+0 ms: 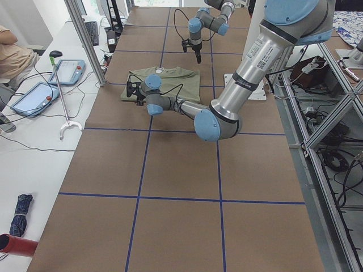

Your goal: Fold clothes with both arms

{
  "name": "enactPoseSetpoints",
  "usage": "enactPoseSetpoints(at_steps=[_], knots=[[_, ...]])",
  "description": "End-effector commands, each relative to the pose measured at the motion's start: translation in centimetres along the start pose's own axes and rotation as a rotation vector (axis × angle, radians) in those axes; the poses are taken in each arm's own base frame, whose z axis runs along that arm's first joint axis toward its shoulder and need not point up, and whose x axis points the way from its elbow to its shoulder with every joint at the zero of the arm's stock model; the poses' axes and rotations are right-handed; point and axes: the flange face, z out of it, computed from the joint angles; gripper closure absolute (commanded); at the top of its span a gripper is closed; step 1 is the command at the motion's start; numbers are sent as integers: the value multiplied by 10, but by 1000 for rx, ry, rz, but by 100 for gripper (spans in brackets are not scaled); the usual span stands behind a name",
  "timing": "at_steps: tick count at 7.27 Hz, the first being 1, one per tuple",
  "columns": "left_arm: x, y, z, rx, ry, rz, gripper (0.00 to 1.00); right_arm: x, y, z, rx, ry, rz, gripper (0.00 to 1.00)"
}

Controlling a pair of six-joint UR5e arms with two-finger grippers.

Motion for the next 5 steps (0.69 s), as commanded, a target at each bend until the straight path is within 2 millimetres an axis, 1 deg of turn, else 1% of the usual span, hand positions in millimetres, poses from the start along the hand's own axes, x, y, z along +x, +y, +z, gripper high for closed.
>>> enactPoseSetpoints(at_steps=[1, 2, 3, 4, 5], knots=[[-13, 9, -11, -55, 7, 1, 36, -40, -29, -22, 28, -25, 0, 2], [-15, 9, -11, -56, 6, 2, 36, -63, -43, -26, 31, -21, -9, 3], [-15, 9, -11, -58, 6, 0, 36, -74, -53, -23, 44, -20, -17, 8], [-15, 9, -11, -58, 6, 0, 36, -78, -61, -11, 58, -31, -24, 12], [-15, 9, -11, -58, 6, -1, 36, -80, -63, -6, 59, -32, -33, 22]])
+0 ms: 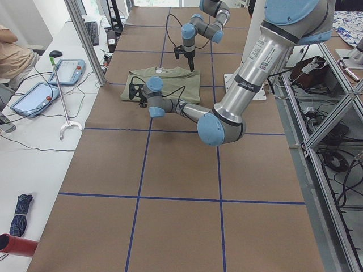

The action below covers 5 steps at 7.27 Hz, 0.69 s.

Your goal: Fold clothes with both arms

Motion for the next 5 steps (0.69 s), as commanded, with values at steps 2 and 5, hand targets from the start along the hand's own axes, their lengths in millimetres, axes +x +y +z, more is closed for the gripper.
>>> enactPoseSetpoints(at_steps=[2, 5], knots=[[0, 0, 0, -1, 0, -3, 36, -11, -1, 12, -2, -3, -28, 36], [0, 0, 0, -1, 0, -3, 36, -17, 7, 15, -8, -5, -47, 41]])
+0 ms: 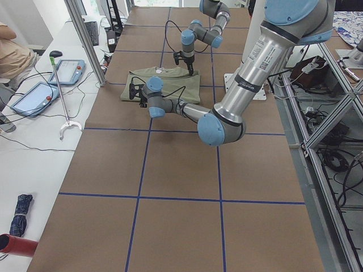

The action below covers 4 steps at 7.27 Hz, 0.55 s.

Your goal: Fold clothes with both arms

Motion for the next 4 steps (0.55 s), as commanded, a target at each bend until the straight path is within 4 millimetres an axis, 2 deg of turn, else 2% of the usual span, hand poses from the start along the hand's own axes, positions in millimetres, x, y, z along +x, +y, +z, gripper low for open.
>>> enactPoseSetpoints(at_steps=[1, 3, 4], knots=[[0, 0, 0, 0, 0, 0, 36, -6, 5, 2, -5, -2, -10, 43], [-1, 0, 0, 0, -1, -1, 36, -6, 8, 5, -10, 1, -12, 58], [-1, 0, 0, 0, -1, -1, 36, -7, 9, 8, -13, 3, -14, 69]])
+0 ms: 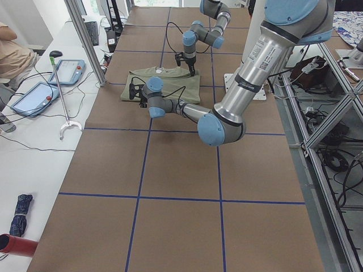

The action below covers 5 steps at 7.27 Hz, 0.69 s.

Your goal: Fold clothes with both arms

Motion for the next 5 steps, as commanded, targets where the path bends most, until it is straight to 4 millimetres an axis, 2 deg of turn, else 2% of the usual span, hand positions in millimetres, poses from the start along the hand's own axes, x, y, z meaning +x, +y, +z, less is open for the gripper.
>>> enactPoseSetpoints(at_steps=[1, 2, 4, 5], knots=[[0, 0, 0, 0, -2, -1, 36, -1, 2, 5, -6, 4, -2, 85], [-1, 0, 1, 0, -3, -1, 36, 0, 1, 5, -6, 6, -2, 100], [0, 0, 0, 0, -2, -1, 36, 8, 2, 4, -7, 4, -15, 100], [0, 0, 0, 0, -2, -1, 36, 18, 8, 8, -11, 5, -17, 100]])
